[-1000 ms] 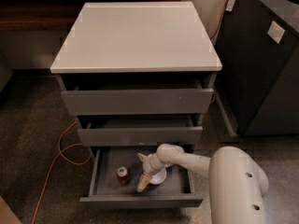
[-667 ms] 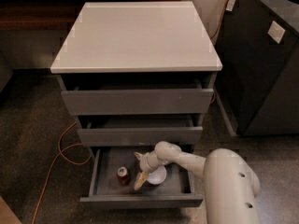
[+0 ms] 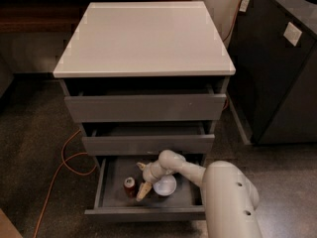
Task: Pick coke can from bottom drawer and place on counter
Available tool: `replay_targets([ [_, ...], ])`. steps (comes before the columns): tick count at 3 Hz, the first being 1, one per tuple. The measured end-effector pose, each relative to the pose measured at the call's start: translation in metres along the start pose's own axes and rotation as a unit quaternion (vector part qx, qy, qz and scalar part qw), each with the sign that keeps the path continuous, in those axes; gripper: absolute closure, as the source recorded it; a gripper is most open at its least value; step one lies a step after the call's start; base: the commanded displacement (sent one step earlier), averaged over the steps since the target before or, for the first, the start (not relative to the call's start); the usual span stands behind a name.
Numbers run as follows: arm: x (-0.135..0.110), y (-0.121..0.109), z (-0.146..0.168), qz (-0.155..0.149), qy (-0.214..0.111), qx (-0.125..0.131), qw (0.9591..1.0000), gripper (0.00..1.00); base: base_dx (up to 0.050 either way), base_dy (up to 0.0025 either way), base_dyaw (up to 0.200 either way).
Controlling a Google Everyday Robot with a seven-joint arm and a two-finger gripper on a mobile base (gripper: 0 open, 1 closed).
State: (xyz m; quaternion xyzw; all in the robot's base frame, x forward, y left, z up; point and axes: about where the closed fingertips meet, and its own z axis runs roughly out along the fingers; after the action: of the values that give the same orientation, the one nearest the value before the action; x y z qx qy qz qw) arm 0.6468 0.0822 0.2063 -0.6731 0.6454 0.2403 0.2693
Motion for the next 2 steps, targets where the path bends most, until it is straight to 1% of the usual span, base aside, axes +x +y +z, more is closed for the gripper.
replay_targets([
  [1,0.000,0.000,0.020,0.001,-0.009,-0.005,0.9999,0.00,0.000,0.00000,0.000],
  [2,-0.006,0.003,0.030,-0.002,-0.020,-0.010,0.9997,0.00,0.000,0.00000,0.000],
])
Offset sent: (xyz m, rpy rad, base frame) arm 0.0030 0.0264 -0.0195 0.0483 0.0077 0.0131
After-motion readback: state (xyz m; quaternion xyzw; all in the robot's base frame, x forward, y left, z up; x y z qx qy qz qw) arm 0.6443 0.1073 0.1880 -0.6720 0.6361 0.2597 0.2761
